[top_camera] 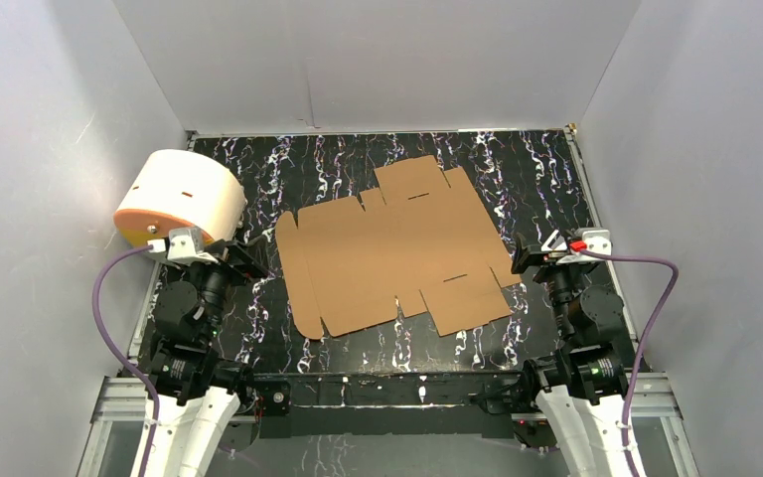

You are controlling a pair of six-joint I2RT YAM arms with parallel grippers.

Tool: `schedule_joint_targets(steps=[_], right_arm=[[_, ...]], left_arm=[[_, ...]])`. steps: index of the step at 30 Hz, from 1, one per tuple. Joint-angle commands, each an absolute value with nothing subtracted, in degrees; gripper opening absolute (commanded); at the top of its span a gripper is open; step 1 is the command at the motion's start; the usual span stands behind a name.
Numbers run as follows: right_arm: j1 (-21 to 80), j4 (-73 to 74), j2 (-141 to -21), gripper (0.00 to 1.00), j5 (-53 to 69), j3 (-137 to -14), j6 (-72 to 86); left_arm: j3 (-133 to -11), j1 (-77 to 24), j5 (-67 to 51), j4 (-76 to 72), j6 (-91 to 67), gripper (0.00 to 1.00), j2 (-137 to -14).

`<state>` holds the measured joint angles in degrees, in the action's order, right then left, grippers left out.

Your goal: Fold the paper box

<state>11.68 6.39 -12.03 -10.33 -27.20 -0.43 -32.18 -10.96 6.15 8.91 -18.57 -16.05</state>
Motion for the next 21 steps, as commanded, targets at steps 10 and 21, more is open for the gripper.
schedule_joint_targets(steps=[10, 21], right_arm=[[11.43, 8.82, -17.50, 0.99, -10.09, -32.93, 5.69], [11.42, 18.25, -30.01, 0.99, -13.00, -36.49, 17.27]], left_arm=[[-33.67, -10.63, -11.98, 6.35, -12.78, 0.96, -23.63], [-38.85, -10.77, -14.84, 7.07, -19.65, 0.96, -43.01]])
